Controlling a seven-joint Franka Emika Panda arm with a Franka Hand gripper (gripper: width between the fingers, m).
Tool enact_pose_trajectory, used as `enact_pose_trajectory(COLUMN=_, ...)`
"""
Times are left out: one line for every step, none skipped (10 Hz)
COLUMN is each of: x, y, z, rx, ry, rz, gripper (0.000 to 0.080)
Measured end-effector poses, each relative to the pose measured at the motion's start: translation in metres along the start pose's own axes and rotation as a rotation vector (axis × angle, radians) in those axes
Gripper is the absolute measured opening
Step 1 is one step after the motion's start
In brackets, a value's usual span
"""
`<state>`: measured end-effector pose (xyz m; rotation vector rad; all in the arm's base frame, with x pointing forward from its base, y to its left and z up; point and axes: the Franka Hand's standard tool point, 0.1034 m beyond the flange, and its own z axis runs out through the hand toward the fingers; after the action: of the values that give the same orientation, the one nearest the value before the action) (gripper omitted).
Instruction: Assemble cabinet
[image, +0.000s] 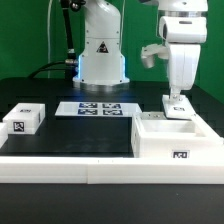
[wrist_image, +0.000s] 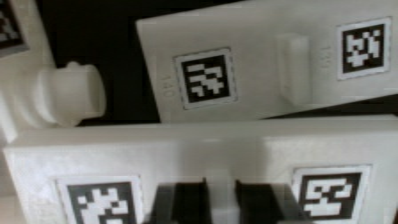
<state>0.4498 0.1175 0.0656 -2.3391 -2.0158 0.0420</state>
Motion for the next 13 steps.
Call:
enact_pose_trajectory(x=-0.003, y=0.001, z=0.000, rx=0.006, ry=-0.003, rz=0.005, gripper=0.0068)
enact_pose_trajectory(x=-0.004, y=0.003, z=-0.001, rx=0.004, ry=-0.002, rz=0.009, gripper=0.0068)
enact_pose_trajectory(x=-0.003, y=0.003, z=-0.001, rx=0.004, ry=-0.002, rz=0.017, gripper=0.0068)
enact_pose_trajectory(x=-0.003, y=0.003, z=-0.001, rx=0.004, ry=-0.001, rz=0.020, gripper=0.0068)
enact_pose_trajectory(x=-0.004, y=0.003, z=-0.001, rx=0.005, ry=-0.002, rz=0.021, gripper=0.0068)
enact_pose_trajectory(x=-0.004, y=0.003, z=0.000, rx=0.005, ry=-0.002, rz=0.021, gripper=0.0068)
enact_pose_trajectory(x=-0.004, y=0.003, z=0.000, rx=0.005, ry=-0.002, rz=0.021, gripper=0.0068)
enact_pose_trajectory(x=-0.004, y=0.002, z=0.000, rx=0.007, ry=-0.002, rz=0.022, gripper=0.0068)
enact_pose_trajectory(x=-0.005, y=0.006, z=0.002, rx=0.008, ry=0.001, rz=0.004, gripper=0.0068)
enact_pose_trajectory(x=-0.004, y=0.011, z=0.004, rx=0.007, ry=0.006, rz=0.003, gripper=0.0068)
enact_pose_trajectory(x=-0.003, y=0.017, z=0.004, rx=0.003, ry=0.011, rz=0.004, gripper=0.0069)
enact_pose_trajectory(x=-0.002, y=0.019, z=0.004, rx=0.000, ry=0.013, rz=0.005, gripper=0.0069)
enact_pose_trajectory(x=-0.002, y=0.019, z=0.003, rx=-0.001, ry=0.013, rz=0.006, gripper=0.0069)
